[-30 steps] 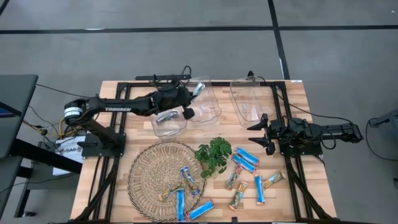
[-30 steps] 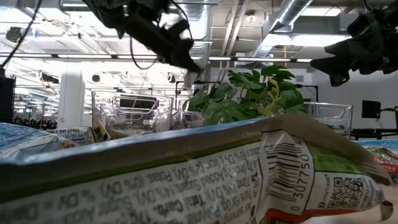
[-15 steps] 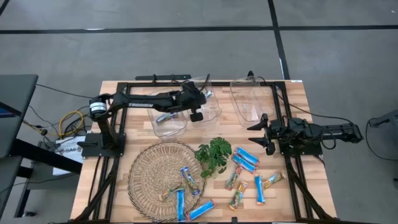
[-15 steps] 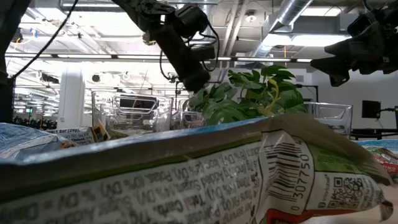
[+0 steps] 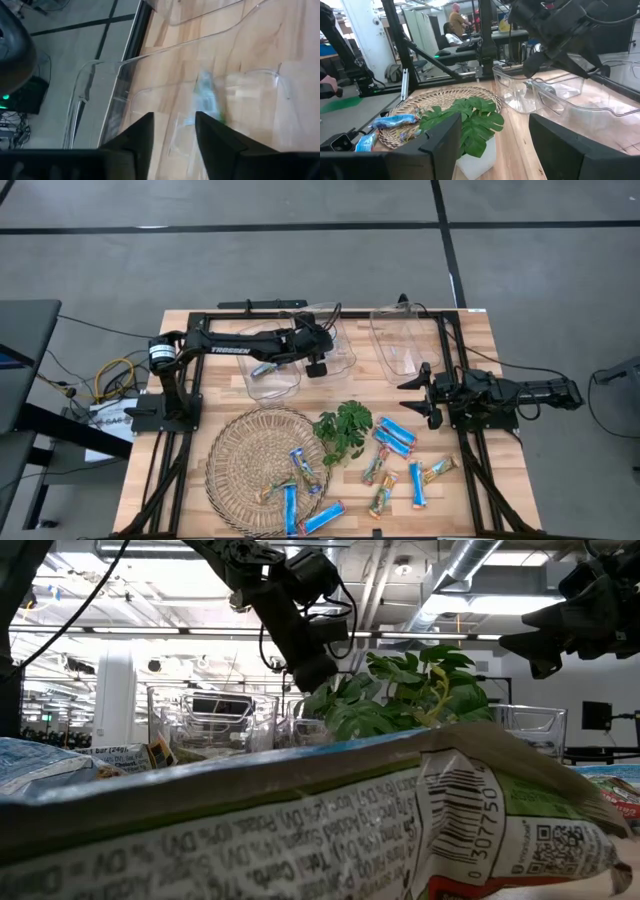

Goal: Pick and place Granola Bars by type
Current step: Put the yellow granola bar into the middle transparent bin

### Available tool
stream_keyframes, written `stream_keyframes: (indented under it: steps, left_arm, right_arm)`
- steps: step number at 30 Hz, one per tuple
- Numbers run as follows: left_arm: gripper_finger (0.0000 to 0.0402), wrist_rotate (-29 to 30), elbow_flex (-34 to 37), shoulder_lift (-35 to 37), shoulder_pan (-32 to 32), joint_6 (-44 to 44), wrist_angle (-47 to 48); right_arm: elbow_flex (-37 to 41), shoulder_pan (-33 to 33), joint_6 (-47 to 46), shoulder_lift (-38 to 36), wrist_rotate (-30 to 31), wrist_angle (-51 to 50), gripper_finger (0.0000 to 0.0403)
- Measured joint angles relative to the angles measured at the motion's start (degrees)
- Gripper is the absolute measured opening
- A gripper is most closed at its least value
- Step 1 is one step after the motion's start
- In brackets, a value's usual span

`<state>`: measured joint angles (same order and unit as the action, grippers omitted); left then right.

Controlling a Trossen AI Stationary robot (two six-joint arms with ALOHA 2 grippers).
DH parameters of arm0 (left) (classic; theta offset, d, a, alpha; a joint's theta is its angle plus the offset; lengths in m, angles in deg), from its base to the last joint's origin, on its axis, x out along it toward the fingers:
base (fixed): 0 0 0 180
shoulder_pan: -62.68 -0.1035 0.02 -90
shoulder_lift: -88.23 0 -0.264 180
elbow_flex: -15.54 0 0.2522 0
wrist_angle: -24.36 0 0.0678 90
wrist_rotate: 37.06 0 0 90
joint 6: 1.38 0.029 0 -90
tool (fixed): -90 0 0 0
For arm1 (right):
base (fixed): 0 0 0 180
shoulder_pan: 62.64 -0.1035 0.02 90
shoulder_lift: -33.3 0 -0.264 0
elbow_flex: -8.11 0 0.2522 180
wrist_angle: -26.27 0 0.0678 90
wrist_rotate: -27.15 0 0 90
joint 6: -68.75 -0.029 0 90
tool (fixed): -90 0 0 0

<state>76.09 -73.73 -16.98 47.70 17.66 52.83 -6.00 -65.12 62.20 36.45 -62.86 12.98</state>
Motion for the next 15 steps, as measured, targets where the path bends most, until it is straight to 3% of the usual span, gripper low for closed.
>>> stream_keyframes:
  steps: [8,15]
  left_arm:
    - [0.0175,-0.55,0.0,0.01,0.66,-2.42,0.37]
    - [0.017,-8.39,0.04,2.38,2.24,-6.82,-1.19]
  right_arm:
    - [0.01,0.0,0.0,-0.01,0.0,0.0,0.0225]
    - [0.01,0.0,0.0,0.01,0.0,0.0,0.0225]
